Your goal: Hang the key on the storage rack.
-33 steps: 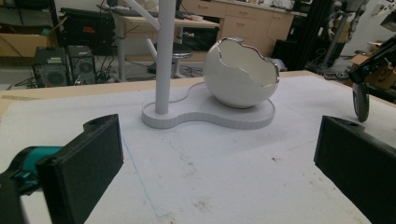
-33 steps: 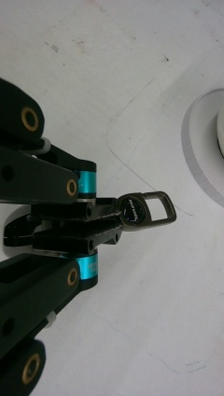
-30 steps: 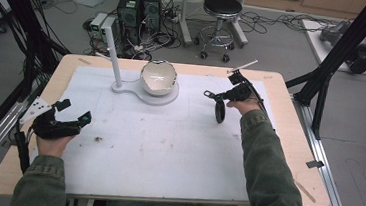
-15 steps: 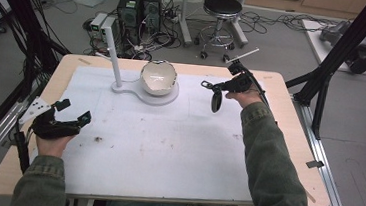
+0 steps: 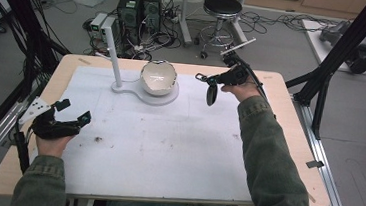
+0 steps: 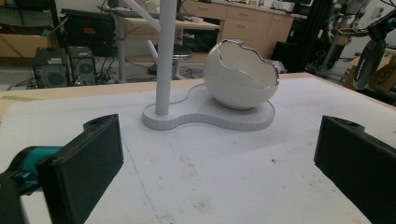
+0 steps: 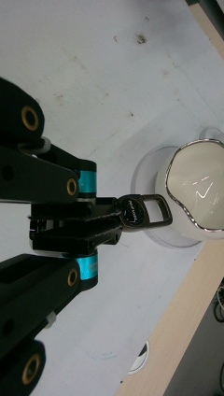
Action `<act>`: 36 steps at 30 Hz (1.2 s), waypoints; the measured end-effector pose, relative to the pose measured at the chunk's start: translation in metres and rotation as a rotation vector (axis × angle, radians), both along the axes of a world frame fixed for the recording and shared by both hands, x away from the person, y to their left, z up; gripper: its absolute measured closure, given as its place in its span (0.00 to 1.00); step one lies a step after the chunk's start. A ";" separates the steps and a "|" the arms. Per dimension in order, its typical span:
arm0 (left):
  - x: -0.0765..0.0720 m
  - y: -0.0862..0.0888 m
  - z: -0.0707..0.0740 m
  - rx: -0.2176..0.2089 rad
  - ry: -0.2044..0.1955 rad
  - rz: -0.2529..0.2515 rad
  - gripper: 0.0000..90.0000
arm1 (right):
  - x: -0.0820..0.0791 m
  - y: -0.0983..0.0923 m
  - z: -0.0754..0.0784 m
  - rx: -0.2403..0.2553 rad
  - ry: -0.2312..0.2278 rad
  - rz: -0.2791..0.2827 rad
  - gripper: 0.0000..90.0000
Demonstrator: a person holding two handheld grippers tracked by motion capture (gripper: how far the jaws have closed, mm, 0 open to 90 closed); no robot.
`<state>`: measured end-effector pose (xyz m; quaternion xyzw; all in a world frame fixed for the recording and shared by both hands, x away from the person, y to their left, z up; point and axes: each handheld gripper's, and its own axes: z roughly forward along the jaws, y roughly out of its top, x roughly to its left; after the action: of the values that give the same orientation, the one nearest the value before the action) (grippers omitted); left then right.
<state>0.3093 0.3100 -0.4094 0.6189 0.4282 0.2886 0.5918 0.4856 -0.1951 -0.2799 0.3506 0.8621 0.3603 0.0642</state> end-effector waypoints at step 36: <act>0.002 0.000 -0.001 -0.020 -0.003 -0.002 0.02 | 0.002 0.073 0.015 0.026 -0.037 0.080 0.95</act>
<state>0.3109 0.3100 -0.4100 0.6130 0.4294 0.2847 0.5990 0.4875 -0.1221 -0.2648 0.3099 0.8694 0.3799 0.0609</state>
